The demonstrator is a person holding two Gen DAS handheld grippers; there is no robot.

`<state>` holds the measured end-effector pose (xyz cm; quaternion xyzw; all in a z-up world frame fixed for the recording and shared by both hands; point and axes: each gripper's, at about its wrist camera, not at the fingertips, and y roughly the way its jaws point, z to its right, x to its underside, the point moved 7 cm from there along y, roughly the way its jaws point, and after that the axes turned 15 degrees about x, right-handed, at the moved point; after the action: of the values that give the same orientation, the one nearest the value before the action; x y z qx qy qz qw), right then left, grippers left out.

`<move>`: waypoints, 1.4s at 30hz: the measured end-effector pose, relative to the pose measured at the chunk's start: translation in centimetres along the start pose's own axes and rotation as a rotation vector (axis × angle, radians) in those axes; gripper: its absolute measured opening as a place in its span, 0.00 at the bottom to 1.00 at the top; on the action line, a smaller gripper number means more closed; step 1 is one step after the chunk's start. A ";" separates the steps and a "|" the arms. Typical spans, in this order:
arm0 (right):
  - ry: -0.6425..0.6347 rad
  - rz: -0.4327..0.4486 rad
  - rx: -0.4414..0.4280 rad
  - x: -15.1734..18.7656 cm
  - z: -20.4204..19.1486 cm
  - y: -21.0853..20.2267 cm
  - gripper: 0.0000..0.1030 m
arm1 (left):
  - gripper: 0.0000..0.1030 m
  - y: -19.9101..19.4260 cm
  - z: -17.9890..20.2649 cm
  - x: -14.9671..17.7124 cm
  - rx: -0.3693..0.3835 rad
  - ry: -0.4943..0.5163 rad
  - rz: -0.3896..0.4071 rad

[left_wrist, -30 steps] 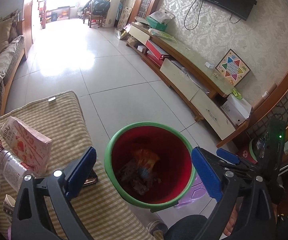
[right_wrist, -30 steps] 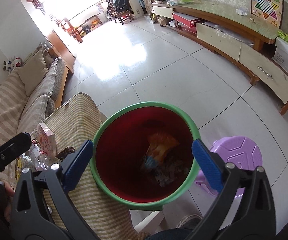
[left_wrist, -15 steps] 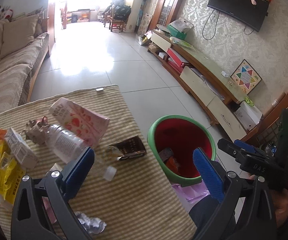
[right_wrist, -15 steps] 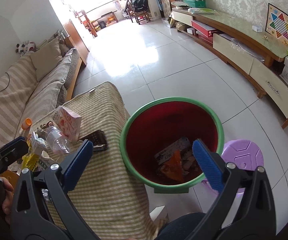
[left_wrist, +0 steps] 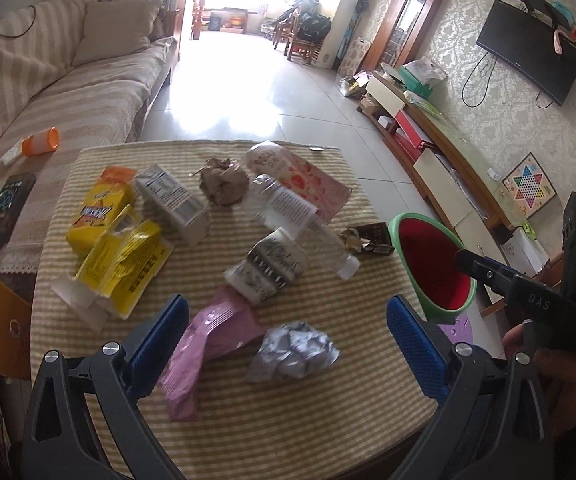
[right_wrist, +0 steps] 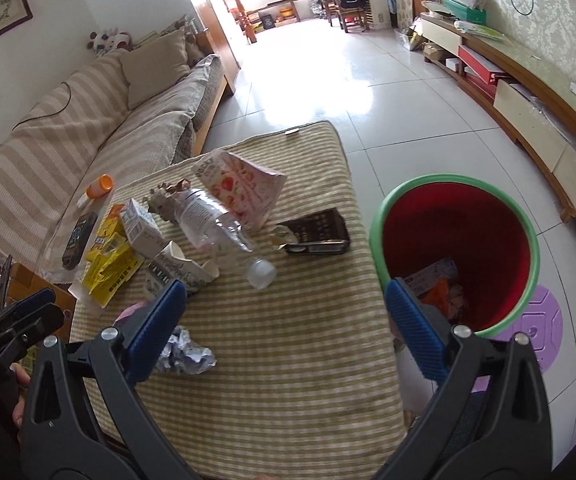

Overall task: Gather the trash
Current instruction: 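Return both open tools over the table toward the foil and pink bag, then grasp the crumpled foil ball with the right tool while the left tool grasps the pink bag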

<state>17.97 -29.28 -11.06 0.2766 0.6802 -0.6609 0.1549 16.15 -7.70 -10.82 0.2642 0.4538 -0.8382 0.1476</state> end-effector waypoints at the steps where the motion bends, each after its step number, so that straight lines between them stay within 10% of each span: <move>1: -0.016 -0.003 -0.004 0.3 -0.8 0.0 0.95 | 0.92 -0.3 -0.7 0.6 0.001 -0.006 -0.007; 27: -0.312 -0.200 -0.058 9.5 -14.3 5.9 0.95 | 0.79 4.2 -8.7 7.9 -0.075 0.156 -0.276; 42: -0.318 -0.231 -0.076 10.4 -15.2 8.2 0.69 | 0.23 6.2 -10.1 7.8 -0.049 0.131 -0.291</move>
<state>16.79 -12.76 -22.48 0.0825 0.6987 -0.6837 0.1938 15.95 -2.63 -24.06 0.2461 0.5161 -0.8204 0.0008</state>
